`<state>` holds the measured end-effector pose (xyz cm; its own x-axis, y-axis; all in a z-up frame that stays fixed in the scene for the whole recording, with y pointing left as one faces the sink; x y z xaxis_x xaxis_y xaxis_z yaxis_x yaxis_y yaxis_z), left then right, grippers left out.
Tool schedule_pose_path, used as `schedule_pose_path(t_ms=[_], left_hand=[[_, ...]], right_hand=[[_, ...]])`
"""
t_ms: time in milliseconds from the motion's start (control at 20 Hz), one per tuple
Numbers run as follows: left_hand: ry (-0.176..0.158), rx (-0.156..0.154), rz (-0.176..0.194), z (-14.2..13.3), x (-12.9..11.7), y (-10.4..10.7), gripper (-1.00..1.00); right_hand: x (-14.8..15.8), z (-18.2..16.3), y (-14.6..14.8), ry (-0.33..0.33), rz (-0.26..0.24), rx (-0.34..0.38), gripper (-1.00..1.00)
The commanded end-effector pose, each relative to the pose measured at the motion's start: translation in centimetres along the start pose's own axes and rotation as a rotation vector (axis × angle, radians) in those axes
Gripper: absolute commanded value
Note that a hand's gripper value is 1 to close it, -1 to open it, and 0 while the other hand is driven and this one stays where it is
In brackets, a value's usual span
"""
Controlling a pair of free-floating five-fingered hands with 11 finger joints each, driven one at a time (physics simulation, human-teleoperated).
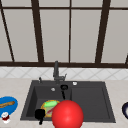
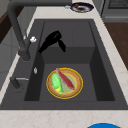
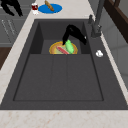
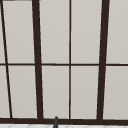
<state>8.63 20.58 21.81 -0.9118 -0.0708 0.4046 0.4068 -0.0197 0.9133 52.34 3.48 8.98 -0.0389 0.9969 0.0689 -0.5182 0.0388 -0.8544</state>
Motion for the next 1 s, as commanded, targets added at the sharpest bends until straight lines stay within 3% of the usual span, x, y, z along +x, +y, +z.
schedule_pose_path(t_ms=[0,450,650,950], left_hand=[[0.0,0.0,0.0,0.0,0.0,0.0,0.0],[0.0,0.0,0.0,0.0,0.0,0.0,0.0],[0.0,0.0,0.0,0.0,0.0,0.0,0.0],[0.0,0.0,0.0,0.0,0.0,0.0,0.0]], right_hand=[[0.5,0.6,1.9,-0.052,-0.01,0.066,-1.0],[2.1,1.2,6.6,-0.062,-0.001,0.144,-1.0],[1.9,0.4,8.0,-0.181,0.012,0.202,-1.0],[2.4,-0.4,9.5,-0.235,0.011,0.304,-1.0]])
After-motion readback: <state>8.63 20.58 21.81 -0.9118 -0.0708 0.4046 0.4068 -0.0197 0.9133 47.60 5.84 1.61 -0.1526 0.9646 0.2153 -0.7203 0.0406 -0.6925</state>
